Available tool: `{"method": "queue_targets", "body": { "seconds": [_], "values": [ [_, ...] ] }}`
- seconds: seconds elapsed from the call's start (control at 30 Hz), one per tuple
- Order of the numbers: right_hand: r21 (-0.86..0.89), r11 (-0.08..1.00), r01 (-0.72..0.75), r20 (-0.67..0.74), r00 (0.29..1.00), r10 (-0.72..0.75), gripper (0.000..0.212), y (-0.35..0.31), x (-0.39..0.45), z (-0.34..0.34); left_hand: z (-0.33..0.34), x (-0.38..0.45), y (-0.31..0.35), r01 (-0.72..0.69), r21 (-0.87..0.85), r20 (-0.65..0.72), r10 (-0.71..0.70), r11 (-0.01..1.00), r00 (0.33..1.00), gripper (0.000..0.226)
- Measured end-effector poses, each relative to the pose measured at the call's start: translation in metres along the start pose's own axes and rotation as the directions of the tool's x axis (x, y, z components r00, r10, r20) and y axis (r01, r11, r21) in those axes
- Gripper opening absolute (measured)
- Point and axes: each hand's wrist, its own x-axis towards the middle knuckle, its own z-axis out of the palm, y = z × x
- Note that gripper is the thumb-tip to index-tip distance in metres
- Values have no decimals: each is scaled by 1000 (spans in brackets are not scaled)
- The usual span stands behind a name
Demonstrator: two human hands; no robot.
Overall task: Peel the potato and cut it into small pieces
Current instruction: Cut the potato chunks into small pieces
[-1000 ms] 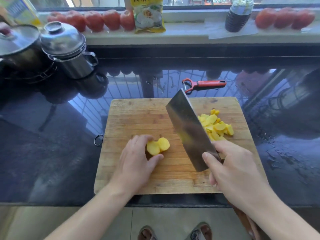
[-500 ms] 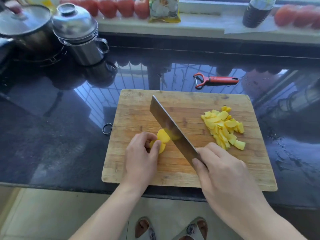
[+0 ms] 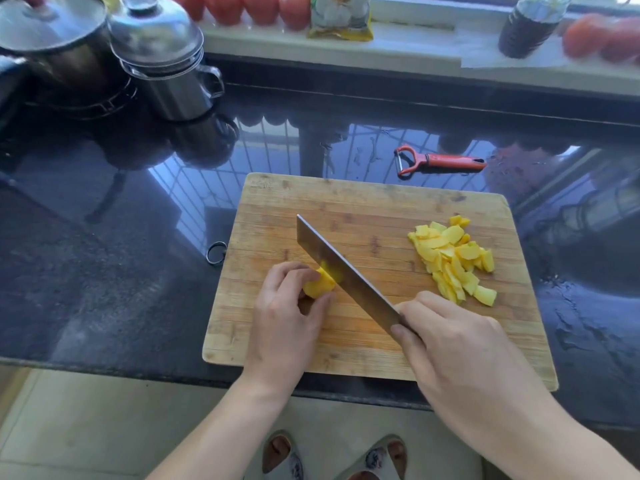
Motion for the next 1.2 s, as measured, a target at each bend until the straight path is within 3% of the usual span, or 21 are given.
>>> {"method": "queue_targets", "body": {
  "seconds": [0.13, 0.33, 0.57, 0.77, 0.87, 1.03, 1.13, 1.2],
  "values": [
    [-20, 1000, -11, 25, 1000, 11, 17, 0, -2, 0, 2, -2, 1, -62, 3, -45, 62, 998, 997, 26],
    [-62, 996, -65, 70, 995, 70, 20, -8, -2, 2, 1, -2, 7, -24, -13, -49, 24, 1000, 999, 33],
    [-273, 959, -71, 171, 978, 121, 52, -22, 10, 10, 4, -1, 4, -25, 7, -45, 25, 1000, 999, 32],
    [-263, 962, -79, 216, 966, 138, 37, -28, 24, 22, 4, -1, 5, -21, 23, -41, 22, 1000, 999, 32],
    [-216, 972, -89, 202, 970, 134, 44, -25, 30, 29, 3, -1, 10, -30, 26, -32, 31, 999, 999, 34],
    [40, 992, -120, 101, 988, 115, 23, -7, 32, 24, -12, 7, 5, 54, 65, -56, -51, 996, 997, 36],
    [227, 957, -182, 36, 983, 179, 25, 4, 28, 15, -31, 30, -5, 126, 109, 23, -129, 986, 991, 31],
    [329, 914, -236, 28, 970, 240, 28, 13, 24, 11, -40, 49, -6, 85, 171, 115, -105, 982, 988, 33]
  ]
}}
